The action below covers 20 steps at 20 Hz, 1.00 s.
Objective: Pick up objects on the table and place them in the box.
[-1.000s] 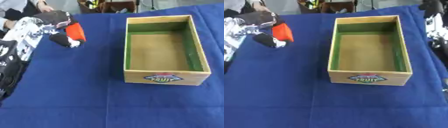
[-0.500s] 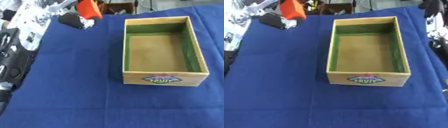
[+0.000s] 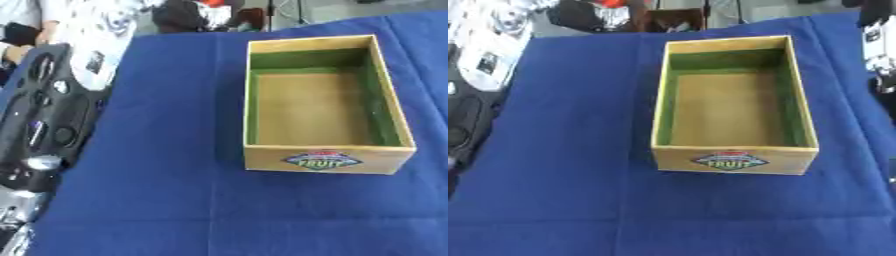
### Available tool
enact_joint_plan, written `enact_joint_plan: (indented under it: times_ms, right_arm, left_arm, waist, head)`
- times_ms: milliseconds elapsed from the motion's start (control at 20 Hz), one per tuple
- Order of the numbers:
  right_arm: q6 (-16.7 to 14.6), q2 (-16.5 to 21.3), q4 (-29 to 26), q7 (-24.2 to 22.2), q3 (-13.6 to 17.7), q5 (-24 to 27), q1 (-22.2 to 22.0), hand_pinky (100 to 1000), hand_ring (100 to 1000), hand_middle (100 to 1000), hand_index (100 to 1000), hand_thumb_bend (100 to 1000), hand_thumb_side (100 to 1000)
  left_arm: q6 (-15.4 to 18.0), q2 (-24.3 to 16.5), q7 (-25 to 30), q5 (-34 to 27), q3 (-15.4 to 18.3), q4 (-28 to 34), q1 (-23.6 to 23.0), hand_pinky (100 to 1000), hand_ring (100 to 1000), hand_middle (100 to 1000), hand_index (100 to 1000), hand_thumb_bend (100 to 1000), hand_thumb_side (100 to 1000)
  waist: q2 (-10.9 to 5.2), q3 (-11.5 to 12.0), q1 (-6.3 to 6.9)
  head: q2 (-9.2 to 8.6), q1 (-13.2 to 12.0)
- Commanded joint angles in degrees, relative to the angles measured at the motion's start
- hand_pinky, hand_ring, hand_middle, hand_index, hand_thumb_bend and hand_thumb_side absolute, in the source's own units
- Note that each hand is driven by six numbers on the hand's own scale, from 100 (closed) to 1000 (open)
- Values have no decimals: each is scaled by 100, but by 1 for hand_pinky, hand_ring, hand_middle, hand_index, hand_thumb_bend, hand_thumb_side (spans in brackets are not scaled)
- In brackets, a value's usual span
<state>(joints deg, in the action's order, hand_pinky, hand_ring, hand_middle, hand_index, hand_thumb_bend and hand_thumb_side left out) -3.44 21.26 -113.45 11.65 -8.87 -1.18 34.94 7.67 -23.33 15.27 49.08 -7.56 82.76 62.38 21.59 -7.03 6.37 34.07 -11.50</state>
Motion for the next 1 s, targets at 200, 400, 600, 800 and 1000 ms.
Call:
enact_joint_plan:
  times_ms: [200, 400, 600, 800, 1000]
  right_arm:
    - [-188, -19, -114, 10, -30, 92, 220, 900, 822, 600, 782, 100, 548]
    - [-263, -30, -114, 7, -43, 126, 284, 898, 821, 601, 782, 100, 546]
    - [-319, -36, -114, 0, -51, 133, 335, 896, 820, 602, 782, 100, 545]
    - [-329, -52, -114, -5, -61, 116, 343, 896, 820, 601, 781, 100, 545]
    - [-325, -59, -114, -15, -68, 120, 347, 897, 820, 601, 781, 100, 545]
  left_arm:
    - [168, 348, -257, 96, -76, -118, 206, 272, 387, 355, 596, 100, 627]
    - [403, 515, -260, 53, -156, -389, 177, 269, 385, 355, 592, 100, 630]
    - [697, 641, -167, 51, -279, -522, 74, 272, 386, 358, 592, 100, 639]
    - [977, 734, -24, 139, -388, -655, 24, 283, 394, 368, 596, 100, 647]
    - [1279, 806, 151, 132, -439, -822, 22, 286, 397, 373, 600, 100, 654]
  waist:
    - [-107, -101, -13]
    - [-91, -137, 0]
    - [-79, -143, 10]
    - [-72, -158, 16]
    - [-60, -171, 21]
  head:
    - [-113, -196]
    - [-137, -204]
    - [-153, -170]
    - [-160, -159]
    - [-162, -163]
